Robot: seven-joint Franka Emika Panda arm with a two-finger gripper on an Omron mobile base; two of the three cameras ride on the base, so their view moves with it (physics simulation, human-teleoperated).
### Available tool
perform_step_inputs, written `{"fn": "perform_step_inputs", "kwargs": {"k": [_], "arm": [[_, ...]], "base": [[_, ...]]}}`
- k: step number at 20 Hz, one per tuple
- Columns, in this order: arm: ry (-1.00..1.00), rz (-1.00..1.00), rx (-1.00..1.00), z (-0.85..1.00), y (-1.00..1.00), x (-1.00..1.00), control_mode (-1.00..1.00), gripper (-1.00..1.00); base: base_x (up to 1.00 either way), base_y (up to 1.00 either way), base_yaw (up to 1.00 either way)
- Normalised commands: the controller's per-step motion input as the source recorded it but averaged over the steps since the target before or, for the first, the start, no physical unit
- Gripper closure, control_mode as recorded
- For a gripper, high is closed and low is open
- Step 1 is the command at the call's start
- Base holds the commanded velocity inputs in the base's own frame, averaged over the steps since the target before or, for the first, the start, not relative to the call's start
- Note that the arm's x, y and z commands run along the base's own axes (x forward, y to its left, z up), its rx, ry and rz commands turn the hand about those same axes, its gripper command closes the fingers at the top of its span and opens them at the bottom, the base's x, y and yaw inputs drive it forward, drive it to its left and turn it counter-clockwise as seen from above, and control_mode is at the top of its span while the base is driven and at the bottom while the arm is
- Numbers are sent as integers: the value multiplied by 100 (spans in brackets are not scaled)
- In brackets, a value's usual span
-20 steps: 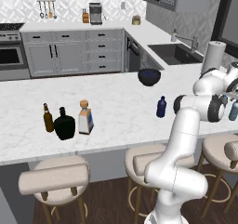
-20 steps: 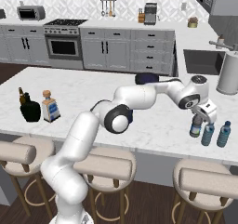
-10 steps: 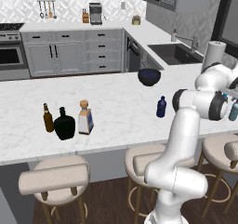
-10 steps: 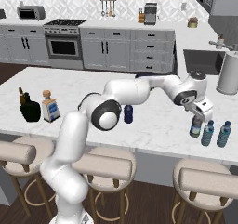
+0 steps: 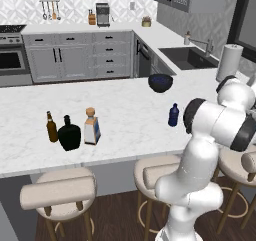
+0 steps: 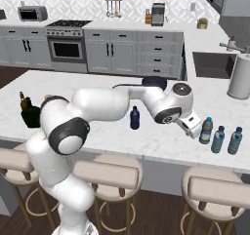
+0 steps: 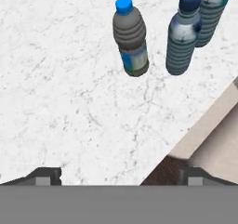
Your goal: Move the plastic bottles in the middle to the plastics group, and the glass bottles in the middle to the glass group.
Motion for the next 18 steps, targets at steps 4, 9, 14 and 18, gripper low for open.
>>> {"fn": "perform_step_inputs", "kwargs": {"k": [4,9,14,18], "arm": [[-3,12,-1,69,100,-32,-100,-100],[0,15,-2,84,100,-11,-100,-100],[0,17,-4,55,100,0,-100,-100],[0,19,-3,6,74,24,-100,-100]], "base": [[0,0,0],[0,0,0],[0,0,0],[0,0,0]]}}
